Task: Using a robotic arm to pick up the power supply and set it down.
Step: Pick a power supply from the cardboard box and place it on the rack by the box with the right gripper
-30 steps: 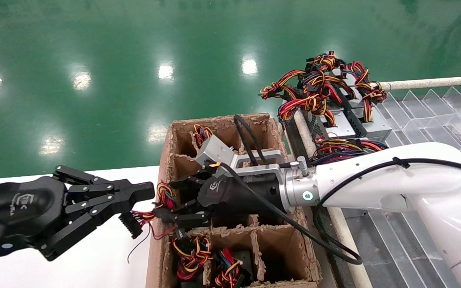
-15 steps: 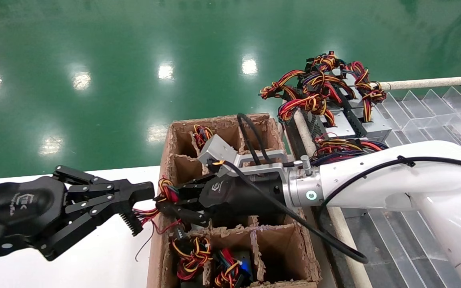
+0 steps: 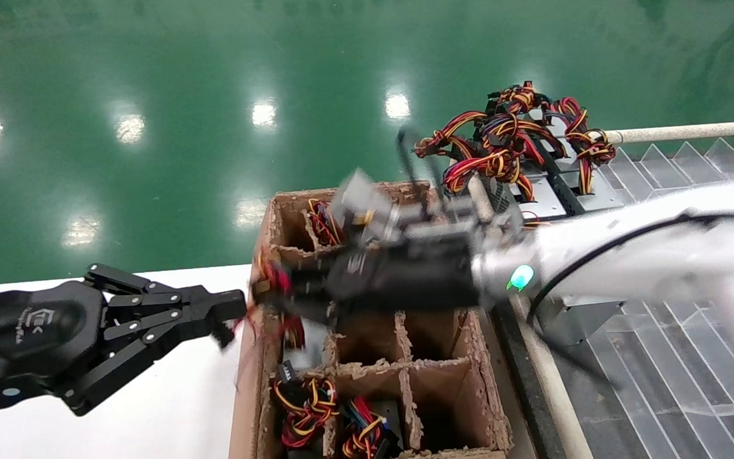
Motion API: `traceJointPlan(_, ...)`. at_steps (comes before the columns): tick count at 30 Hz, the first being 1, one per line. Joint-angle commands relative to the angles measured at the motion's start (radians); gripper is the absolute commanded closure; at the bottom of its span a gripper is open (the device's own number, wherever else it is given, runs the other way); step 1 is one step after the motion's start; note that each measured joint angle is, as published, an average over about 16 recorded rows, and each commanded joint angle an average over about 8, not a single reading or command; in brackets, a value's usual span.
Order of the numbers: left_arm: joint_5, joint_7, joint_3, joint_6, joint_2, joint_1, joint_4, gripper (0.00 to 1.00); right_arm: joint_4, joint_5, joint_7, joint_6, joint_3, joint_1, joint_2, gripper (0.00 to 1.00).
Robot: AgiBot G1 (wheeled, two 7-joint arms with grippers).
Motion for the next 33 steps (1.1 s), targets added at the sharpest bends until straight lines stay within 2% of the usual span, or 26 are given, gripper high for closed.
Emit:
traceJointPlan(1, 0.0, 0.0, 0.0, 0.0, 0.0, 0.0, 0.0, 1.0, 0.031, 0.008, 0.017, -0.001, 0.011, 0.015, 0.02, 1.0)
traceJointPlan(8, 0.0, 0.0, 0.0, 0.0, 0.0, 0.0, 0.0, 1.0, 0.191, 0.011, 0.093, -0.033, 0.047, 0.134, 0.111, 1.0)
traceJointPlan(16, 0.0, 0.0, 0.0, 0.0, 0.0, 0.0, 0.0, 1.0, 0.296, -0.118, 0.115, -0.08, 0.025, 0.34, 0.144, 1.0)
traceJointPlan(25, 0.0, 0.0, 0.0, 0.0, 0.0, 0.0, 0.0, 1.0, 0.354, -0.31, 0.039, -0.124, -0.017, 0.554, 0.155, 1.0)
traceJointPlan(33, 0.0, 0.0, 0.0, 0.0, 0.0, 0.0, 0.0, 1.0, 0.409, -0.52, -0.037, -0.135, -0.072, 0.693, 0.159, 1.0)
